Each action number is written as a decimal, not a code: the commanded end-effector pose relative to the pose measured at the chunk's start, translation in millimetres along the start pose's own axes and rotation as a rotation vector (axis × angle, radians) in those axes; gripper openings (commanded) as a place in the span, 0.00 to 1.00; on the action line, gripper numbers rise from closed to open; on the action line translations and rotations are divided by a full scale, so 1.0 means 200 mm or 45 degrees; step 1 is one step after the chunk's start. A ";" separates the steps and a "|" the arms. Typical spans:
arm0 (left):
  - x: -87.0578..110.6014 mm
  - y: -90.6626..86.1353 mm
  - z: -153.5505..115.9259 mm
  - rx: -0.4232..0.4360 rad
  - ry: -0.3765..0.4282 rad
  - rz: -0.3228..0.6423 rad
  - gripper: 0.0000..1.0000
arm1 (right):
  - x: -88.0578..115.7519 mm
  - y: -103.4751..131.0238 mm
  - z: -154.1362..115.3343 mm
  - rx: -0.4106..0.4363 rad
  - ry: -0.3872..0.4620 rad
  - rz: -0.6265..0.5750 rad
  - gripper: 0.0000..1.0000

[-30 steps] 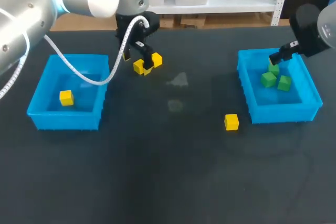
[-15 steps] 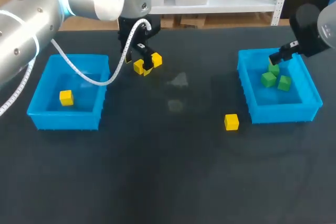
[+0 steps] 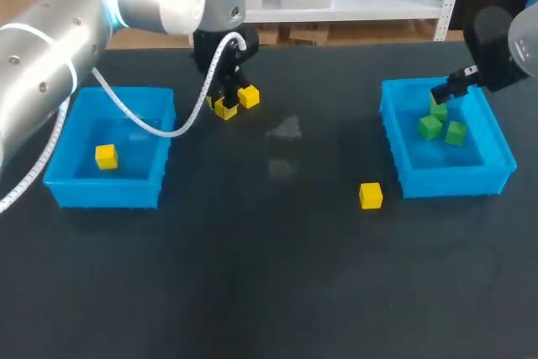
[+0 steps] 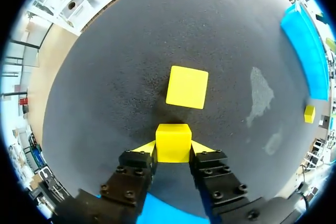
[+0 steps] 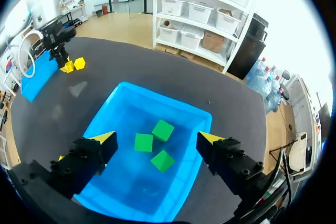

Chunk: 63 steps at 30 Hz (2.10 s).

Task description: Put the green cubes in the right bin and the yellow cubes in the left bin.

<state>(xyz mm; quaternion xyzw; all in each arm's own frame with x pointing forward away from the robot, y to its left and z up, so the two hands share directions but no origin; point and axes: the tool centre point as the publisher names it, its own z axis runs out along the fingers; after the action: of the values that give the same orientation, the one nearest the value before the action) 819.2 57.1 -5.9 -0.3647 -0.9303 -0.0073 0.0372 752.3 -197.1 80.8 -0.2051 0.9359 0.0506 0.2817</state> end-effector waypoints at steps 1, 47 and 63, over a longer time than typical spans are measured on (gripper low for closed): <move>0.01 0.00 -0.04 0.005 -0.009 -0.027 0.00 | 0.01 0.00 0.00 0.005 -0.004 0.001 1.00; 0.90 0.25 -0.28 -0.080 -0.096 -0.604 1.00 | 0.01 0.00 0.00 0.005 -0.004 0.001 1.00; 0.37 0.21 -0.49 -0.122 -0.180 -0.290 1.00 | 0.01 0.00 0.00 0.005 -0.004 0.001 1.00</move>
<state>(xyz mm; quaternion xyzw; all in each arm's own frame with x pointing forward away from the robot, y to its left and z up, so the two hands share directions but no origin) 781.0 151.5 95.7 -0.2508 -0.9652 -0.0201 -0.0719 752.3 -197.1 80.8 -0.2051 0.9359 0.0506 0.2817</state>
